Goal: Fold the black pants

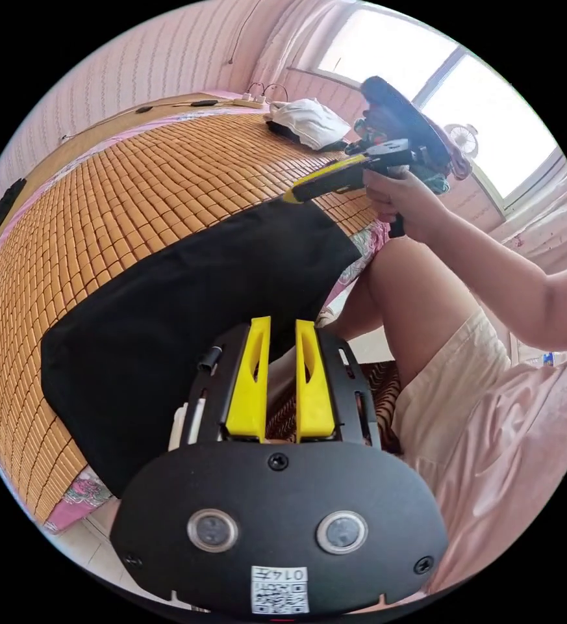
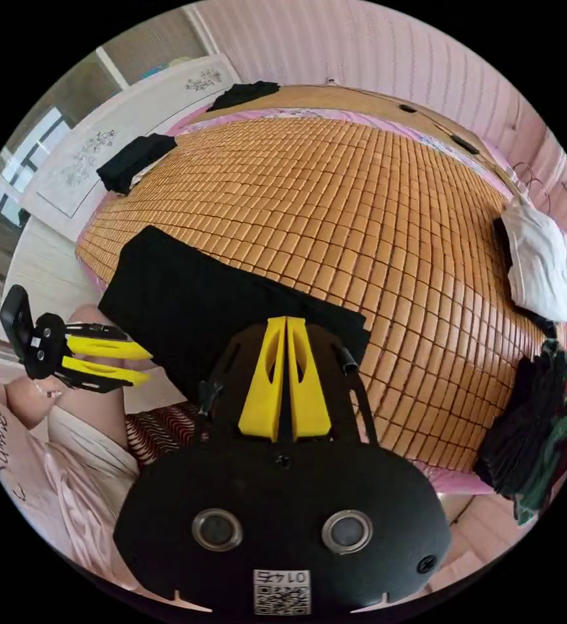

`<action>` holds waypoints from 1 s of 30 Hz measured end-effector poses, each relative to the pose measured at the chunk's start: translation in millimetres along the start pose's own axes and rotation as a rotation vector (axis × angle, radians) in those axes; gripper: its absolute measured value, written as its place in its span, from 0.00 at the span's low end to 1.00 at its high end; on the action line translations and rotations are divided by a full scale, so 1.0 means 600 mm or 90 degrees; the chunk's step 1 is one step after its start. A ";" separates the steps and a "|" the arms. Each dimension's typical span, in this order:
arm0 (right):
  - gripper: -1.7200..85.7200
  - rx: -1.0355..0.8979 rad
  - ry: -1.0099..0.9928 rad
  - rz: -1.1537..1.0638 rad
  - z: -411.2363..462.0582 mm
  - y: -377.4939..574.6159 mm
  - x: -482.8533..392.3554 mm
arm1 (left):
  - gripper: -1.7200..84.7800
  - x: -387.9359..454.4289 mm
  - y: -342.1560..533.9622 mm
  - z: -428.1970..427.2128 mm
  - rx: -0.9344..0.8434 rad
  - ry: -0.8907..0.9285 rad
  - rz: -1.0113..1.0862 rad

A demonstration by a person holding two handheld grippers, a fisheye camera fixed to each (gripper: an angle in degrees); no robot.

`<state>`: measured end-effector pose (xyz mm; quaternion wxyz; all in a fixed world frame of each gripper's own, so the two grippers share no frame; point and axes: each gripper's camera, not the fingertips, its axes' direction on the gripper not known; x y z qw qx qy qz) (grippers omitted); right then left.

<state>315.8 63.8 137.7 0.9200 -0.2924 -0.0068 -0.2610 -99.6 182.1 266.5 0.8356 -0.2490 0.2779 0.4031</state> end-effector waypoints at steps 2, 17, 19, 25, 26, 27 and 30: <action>0.02 -0.051 0.014 -0.161 0.038 -0.053 -0.103 | 0.08 0.013 -0.002 0.012 -0.013 -0.036 0.004; 0.02 -0.234 0.047 -0.265 0.125 -0.144 -0.126 | 0.02 0.063 0.021 0.096 -0.077 -0.118 0.010; 0.02 -0.188 0.011 -0.223 0.082 -0.115 -0.090 | 0.03 0.069 0.021 0.081 -0.055 -0.098 0.003; 0.04 -0.049 -0.036 0.010 -0.086 0.110 0.114 | 0.11 0.147 0.005 0.053 0.067 0.010 0.094; 0.05 -0.054 -0.034 0.051 -0.101 0.161 0.150 | 0.12 0.170 -0.004 0.060 0.072 0.019 0.119; 0.07 -0.060 -0.033 0.070 -0.107 0.184 0.166 | 0.13 0.191 -0.017 0.070 0.067 0.023 0.140; 0.13 -0.113 -0.065 0.153 -0.104 0.276 0.234 | 0.16 0.243 -0.048 0.092 0.076 0.009 0.187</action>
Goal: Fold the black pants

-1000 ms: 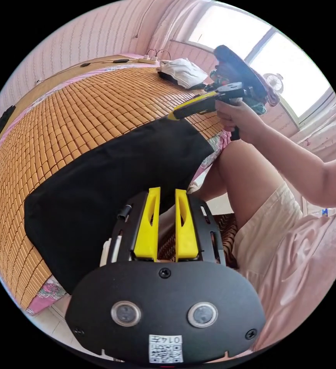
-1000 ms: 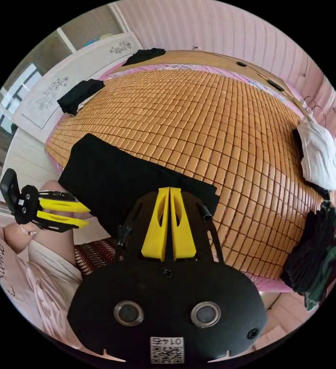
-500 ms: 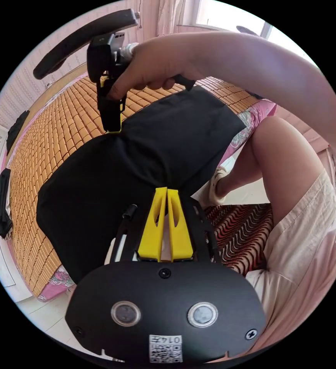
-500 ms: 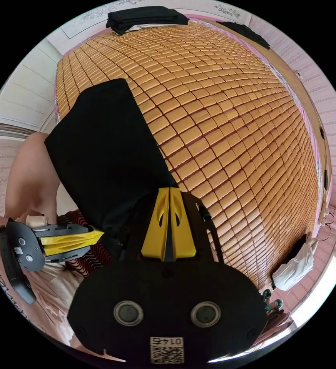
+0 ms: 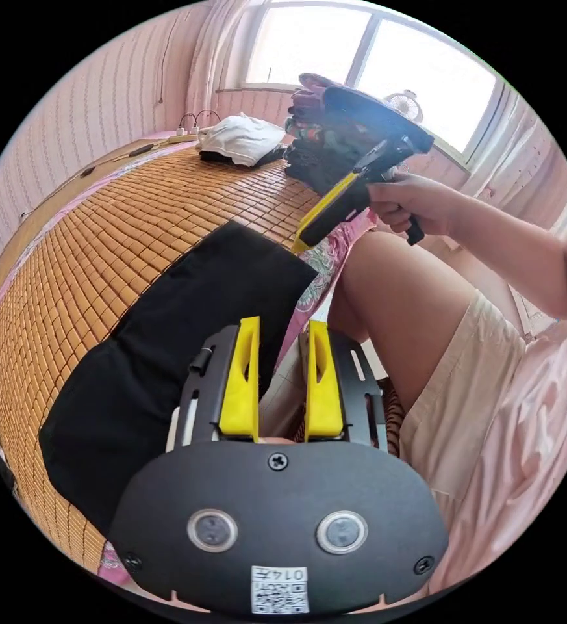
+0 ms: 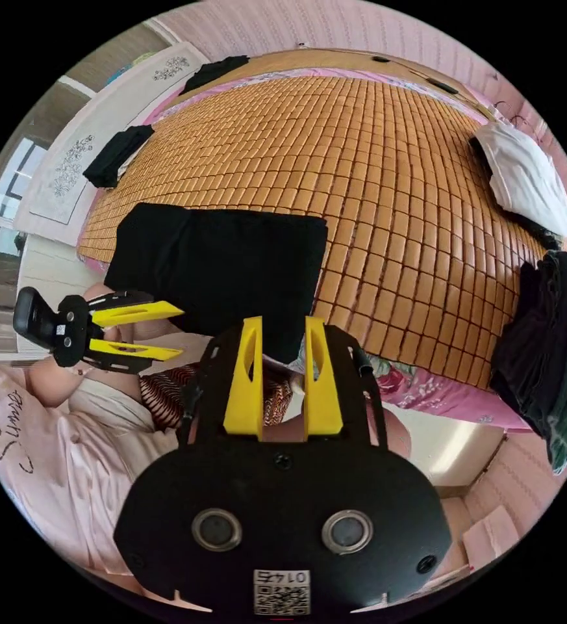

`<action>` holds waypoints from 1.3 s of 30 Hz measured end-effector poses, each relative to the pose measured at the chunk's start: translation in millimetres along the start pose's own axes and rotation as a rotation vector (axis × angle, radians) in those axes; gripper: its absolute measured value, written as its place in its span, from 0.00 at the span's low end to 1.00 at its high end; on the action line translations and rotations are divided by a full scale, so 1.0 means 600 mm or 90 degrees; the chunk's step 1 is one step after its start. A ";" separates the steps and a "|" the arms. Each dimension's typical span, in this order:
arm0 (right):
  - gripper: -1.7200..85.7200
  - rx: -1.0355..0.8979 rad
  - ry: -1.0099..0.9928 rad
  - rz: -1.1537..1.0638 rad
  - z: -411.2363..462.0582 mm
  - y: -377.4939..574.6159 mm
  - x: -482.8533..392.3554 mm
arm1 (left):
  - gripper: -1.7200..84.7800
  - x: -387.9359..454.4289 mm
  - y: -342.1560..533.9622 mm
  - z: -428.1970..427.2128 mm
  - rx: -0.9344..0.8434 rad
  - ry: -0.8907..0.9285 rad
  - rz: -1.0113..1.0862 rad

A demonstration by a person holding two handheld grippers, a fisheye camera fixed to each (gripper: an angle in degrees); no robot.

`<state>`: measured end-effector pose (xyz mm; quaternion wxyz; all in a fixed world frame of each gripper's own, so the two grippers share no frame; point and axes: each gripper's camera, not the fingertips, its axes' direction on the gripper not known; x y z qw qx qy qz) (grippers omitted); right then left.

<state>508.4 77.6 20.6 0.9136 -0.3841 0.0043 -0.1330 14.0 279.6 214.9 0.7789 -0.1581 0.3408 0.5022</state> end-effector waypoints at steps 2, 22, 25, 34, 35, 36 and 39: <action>0.13 -0.055 -0.053 0.045 0.024 0.027 0.052 | 0.17 0.023 -0.021 0.017 0.007 -0.014 0.031; 0.13 0.192 -0.459 0.179 -0.079 0.155 0.366 | 0.04 0.202 -0.065 0.044 0.020 -0.155 0.090; 0.07 0.207 -0.507 0.176 -0.073 0.149 0.391 | 0.04 0.231 -0.056 0.038 0.027 -0.173 0.108; 0.04 0.220 -0.475 0.177 -0.116 0.181 0.441 | 0.04 0.284 -0.032 0.012 0.056 -0.206 0.101; 0.04 0.225 -0.458 0.178 -0.125 0.188 0.440 | 0.05 0.279 -0.032 0.007 0.055 -0.185 0.080; 0.04 0.229 -0.454 0.180 -0.130 0.192 0.440 | 0.07 0.280 -0.032 -0.001 0.064 -0.175 0.067; 0.04 0.243 -0.445 0.192 -0.148 0.207 0.443 | 0.09 0.304 -0.045 -0.019 0.112 -0.166 0.087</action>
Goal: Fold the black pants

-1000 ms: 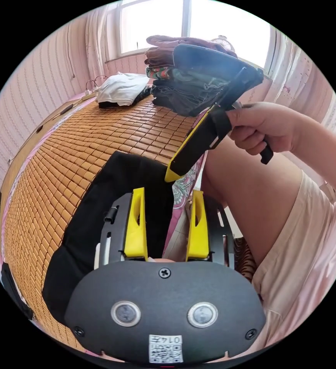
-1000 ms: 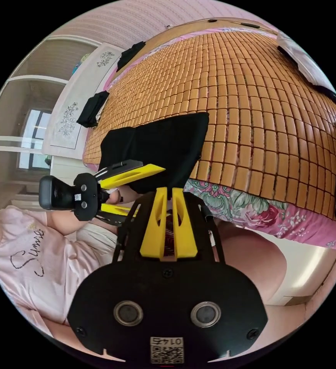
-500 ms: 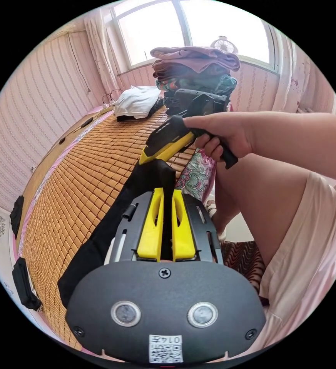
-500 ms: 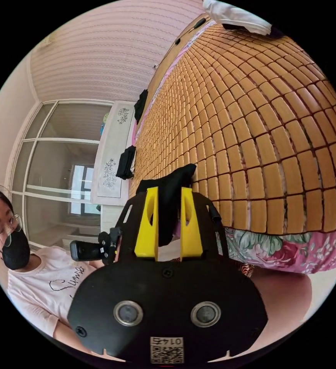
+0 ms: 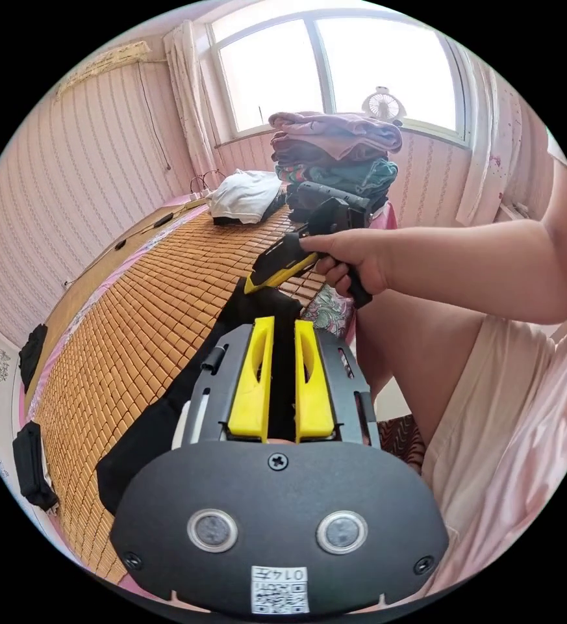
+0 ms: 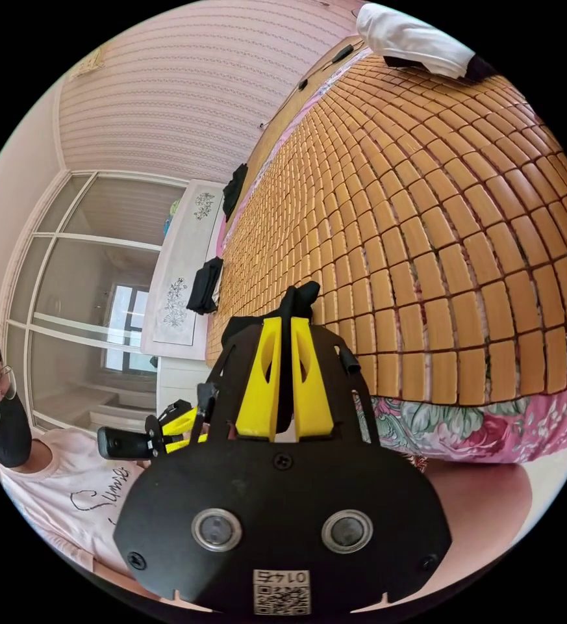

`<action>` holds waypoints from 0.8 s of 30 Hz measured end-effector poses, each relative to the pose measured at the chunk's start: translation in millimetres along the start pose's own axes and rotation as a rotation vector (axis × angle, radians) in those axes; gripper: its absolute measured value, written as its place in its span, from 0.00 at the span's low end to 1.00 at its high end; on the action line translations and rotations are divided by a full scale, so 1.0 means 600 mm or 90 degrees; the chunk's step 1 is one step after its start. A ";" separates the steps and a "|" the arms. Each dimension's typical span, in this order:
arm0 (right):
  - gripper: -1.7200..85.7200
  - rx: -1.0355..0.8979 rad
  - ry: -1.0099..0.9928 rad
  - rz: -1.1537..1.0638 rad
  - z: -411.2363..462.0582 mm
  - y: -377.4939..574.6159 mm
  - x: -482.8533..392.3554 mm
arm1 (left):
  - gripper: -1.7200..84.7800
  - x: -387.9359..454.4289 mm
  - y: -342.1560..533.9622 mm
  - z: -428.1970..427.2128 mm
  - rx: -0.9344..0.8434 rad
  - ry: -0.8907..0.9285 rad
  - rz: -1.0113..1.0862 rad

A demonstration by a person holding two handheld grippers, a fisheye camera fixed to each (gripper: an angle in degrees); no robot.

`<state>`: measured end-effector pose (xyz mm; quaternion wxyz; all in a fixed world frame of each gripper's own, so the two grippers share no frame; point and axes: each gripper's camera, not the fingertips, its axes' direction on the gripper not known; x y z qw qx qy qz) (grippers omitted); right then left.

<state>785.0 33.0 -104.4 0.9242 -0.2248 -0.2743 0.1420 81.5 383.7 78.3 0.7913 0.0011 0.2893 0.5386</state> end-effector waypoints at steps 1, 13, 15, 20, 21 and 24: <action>0.04 0.006 0.004 0.003 -0.007 0.003 -0.002 | 0.10 0.006 -0.007 0.000 0.004 -0.001 0.007; 0.04 0.035 -0.003 0.044 -0.051 0.014 0.002 | 0.15 0.100 -0.015 0.066 -0.038 -0.038 0.055; 0.04 0.033 -0.002 0.045 -0.056 0.012 0.001 | 0.16 0.115 0.001 0.084 -0.026 -0.091 0.077; 0.04 0.021 0.000 0.035 -0.066 0.006 -0.012 | 0.11 0.110 0.002 0.116 -0.028 -0.103 0.028; 0.04 0.020 0.001 0.034 -0.067 0.006 -0.014 | 0.08 0.108 0.001 0.120 -0.033 -0.113 0.034; 0.04 0.018 0.004 0.032 -0.073 0.001 -0.020 | 0.04 0.092 0.004 0.107 -0.016 -0.100 0.036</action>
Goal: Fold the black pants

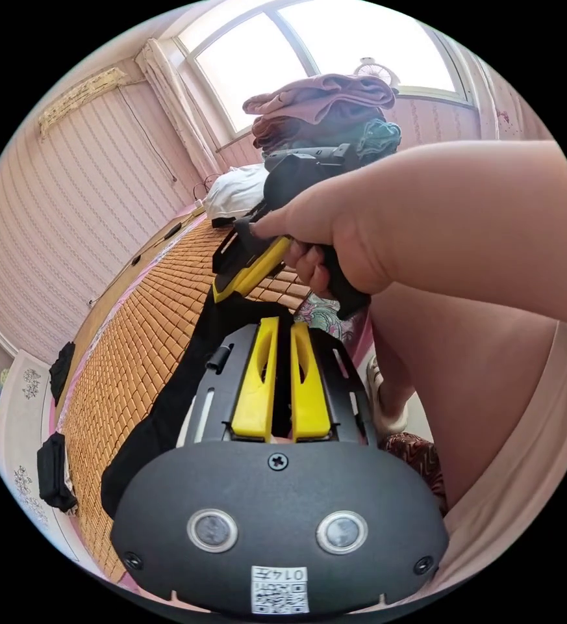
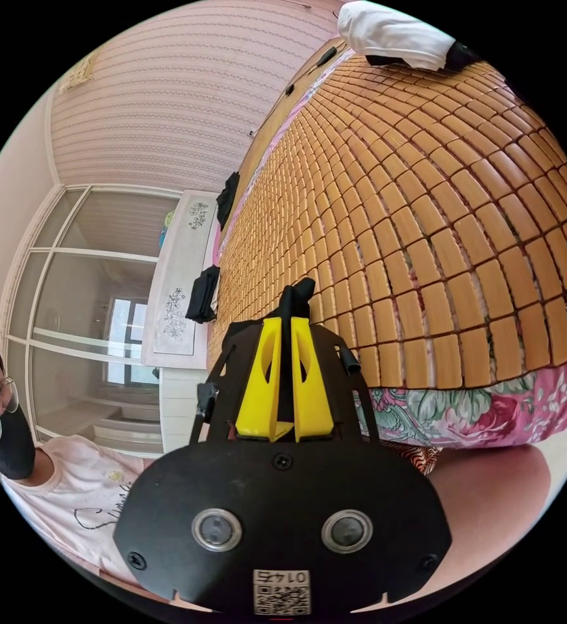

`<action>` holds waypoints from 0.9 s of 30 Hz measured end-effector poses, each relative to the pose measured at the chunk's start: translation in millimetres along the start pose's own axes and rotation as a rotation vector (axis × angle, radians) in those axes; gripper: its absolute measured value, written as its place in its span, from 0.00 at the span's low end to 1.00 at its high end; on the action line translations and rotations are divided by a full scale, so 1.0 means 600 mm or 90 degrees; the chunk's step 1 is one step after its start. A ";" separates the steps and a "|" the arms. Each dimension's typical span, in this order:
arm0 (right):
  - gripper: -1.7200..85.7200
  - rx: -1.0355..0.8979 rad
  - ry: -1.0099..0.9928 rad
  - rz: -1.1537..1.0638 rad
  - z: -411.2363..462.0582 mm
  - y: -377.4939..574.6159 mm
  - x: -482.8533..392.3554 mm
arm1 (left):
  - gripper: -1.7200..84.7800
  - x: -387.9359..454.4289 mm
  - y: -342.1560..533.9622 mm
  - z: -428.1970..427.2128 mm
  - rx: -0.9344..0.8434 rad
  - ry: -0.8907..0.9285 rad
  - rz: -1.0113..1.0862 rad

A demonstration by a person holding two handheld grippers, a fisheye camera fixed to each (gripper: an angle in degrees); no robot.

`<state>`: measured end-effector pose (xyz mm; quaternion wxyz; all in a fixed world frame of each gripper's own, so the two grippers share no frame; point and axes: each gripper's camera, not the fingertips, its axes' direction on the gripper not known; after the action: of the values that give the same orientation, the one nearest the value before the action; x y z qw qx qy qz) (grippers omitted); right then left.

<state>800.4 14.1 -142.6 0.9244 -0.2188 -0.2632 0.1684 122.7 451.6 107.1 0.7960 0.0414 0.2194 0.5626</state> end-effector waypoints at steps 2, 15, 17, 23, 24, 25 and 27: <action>0.04 0.002 0.005 -0.004 -0.013 -0.005 -0.003 | 0.03 -0.016 0.008 -0.019 0.033 0.007 -0.006; 0.04 0.071 -0.047 -0.168 -0.163 -0.049 -0.173 | 0.04 -0.204 -0.037 -0.094 0.277 0.092 -0.186; 0.05 0.019 -0.050 -0.231 -0.107 -0.064 -0.252 | 0.05 -0.238 -0.001 -0.114 0.271 0.071 -0.200; 0.09 -0.262 -0.098 -0.309 0.237 -0.033 -0.354 | 0.07 -0.353 0.196 -0.146 0.056 0.006 -0.270; 0.09 -0.277 -0.090 -0.307 0.256 -0.026 -0.353 | 0.07 -0.372 0.231 -0.148 0.023 -0.004 -0.296; 0.09 -0.276 -0.062 -0.301 0.273 -0.012 -0.346 | 0.07 -0.381 0.245 -0.148 0.009 -0.010 -0.307; 0.09 -0.257 -0.014 -0.292 0.268 0.004 -0.331 | 0.07 -0.414 0.282 -0.137 -0.027 -0.031 -0.356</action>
<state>549.9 -18.1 -102.7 0.8731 -0.3311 -0.3441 -0.0983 -125.6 271.2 161.6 0.9261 -0.0241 0.1910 0.3246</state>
